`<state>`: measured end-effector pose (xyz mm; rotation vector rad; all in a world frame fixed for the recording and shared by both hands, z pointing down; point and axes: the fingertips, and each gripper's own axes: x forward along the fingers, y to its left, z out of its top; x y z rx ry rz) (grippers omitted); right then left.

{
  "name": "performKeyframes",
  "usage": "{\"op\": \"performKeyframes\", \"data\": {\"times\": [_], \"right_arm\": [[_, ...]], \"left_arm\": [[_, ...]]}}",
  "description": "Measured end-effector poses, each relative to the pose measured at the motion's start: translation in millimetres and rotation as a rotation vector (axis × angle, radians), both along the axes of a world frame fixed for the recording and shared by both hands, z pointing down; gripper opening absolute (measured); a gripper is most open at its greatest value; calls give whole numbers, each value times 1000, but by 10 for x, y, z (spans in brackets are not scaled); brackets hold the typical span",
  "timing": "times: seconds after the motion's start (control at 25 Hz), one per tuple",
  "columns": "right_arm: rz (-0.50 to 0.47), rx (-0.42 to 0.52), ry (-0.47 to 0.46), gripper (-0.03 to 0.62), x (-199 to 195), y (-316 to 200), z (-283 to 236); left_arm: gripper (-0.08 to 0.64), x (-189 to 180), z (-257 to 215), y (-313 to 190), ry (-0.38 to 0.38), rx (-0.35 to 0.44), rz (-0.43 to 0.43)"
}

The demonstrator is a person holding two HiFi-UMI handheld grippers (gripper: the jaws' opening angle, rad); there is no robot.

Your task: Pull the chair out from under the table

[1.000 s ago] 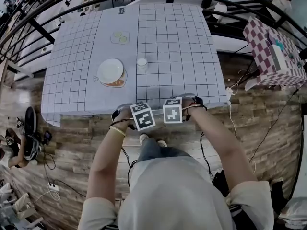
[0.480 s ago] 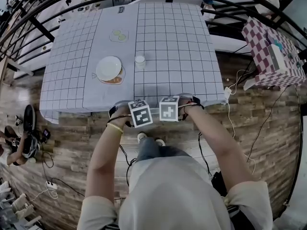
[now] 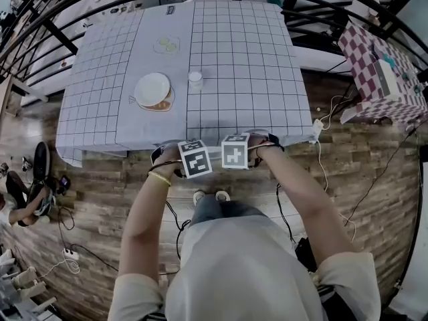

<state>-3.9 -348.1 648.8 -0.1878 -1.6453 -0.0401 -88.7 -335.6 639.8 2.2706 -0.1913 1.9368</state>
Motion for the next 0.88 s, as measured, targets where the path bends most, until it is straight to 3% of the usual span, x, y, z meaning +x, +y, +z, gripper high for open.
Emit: {"op": "performKeyframes", "data": {"times": [0.88], "right_arm": [[27,0,4,83,58,652,-1]], "left_arm": [[84,47,4,629,-2,11,20]]}}
